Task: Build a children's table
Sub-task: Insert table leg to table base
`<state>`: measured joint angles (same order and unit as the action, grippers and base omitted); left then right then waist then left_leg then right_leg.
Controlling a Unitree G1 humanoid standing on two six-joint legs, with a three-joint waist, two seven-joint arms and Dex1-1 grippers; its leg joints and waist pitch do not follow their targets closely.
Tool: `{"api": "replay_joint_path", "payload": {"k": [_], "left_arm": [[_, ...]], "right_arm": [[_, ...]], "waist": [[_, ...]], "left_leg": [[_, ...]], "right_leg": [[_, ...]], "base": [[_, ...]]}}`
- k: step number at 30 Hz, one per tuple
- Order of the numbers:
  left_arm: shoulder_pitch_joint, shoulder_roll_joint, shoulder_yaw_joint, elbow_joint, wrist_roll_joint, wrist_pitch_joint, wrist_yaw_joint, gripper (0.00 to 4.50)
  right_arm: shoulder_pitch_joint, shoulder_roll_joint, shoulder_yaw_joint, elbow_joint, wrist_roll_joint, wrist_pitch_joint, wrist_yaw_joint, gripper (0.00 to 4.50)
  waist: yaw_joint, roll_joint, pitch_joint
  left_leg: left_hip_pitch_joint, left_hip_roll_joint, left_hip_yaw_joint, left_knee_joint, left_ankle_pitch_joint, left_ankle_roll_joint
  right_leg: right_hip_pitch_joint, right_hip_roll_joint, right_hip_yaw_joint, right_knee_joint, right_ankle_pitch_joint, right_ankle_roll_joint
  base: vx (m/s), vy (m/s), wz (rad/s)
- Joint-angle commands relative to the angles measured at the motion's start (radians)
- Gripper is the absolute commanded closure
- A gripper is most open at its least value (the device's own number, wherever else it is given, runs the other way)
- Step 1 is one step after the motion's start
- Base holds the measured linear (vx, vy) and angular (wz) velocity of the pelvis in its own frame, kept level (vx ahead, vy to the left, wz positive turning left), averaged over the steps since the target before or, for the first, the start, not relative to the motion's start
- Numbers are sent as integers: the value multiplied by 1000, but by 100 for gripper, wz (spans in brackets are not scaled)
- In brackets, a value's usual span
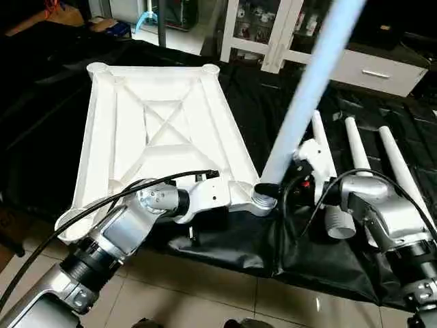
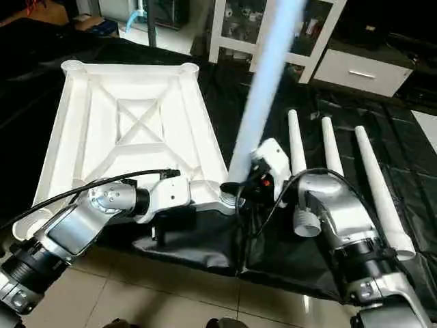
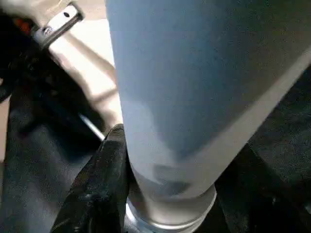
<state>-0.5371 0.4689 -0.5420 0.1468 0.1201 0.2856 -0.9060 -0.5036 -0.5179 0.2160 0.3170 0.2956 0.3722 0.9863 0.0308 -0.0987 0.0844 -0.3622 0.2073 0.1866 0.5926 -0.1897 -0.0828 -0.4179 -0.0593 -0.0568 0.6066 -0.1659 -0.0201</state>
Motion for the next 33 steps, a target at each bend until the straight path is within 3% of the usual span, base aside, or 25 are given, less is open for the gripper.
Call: {"api": "replay_joint_path", "payload": {"k": [1, 4, 10, 17, 21, 28, 33], "left_arm": [[19, 6, -9, -15, 2, -30, -9, 450], [20, 5, -7, -15, 5, -29, -21, 450], [23, 7, -4, -19, 4, -27, -31, 450], [25, 4, 0, -21, 6, -26, -39, 450], [25, 2, 2, -22, 7, -25, -39, 450], [31, 8, 1, -26, 14, -24, -49, 450], [29, 14, -6, -21, 11, -14, -74, 450]], "right_arm": [[37, -25, 46, 61, -62, 16, 12, 250], [27, -20, 43, 113, -69, 5, 10, 250], [-4, 11, -18, 157, -10, 86, -2, 250], [-54, 19, -65, 232, 38, 167, 31, 250], [-61, 16, -56, 240, 25, 155, 37, 250], [-12, -7, -3, 174, -55, 33, 25, 250], [21, -6, 14, 144, -83, -13, 14, 251]], "waist": [[-4, 2, -62], [-5, 2, -62], [-7, 1, -63], [-6, 2, -68], [-3, 1, -66], [-3, -1, -63], [-5, 0, -62]], "left_leg": [[9, 30, -4, -62, -127, 47], [11, 31, -5, -63, -151, 40], [12, 29, -6, -65, -179, 30], [12, 30, -3, -61, -143, 40], [13, 30, -3, -62, -151, 34], [12, 30, -3, -64, -167, 28], [12, 30, -3, -65, -180, 31]], "right_leg": [[46, -69, 50, -67, -236, -188], [46, -69, 50, -70, -262, -185], [46, -67, 50, -73, -283, -181], [47, -66, 52, -65, -220, -210], [47, -68, 52, -67, -243, -203], [44, -69, 53, -71, -280, -179], [42, -67, 54, -74, -298, -174]], "base": [[0, 0, 0], [0, 0, 0], [0, 0, 0], [0, 0, 0], [0, 0, 0], [0, 0, 0], [0, 0, 0]]}}
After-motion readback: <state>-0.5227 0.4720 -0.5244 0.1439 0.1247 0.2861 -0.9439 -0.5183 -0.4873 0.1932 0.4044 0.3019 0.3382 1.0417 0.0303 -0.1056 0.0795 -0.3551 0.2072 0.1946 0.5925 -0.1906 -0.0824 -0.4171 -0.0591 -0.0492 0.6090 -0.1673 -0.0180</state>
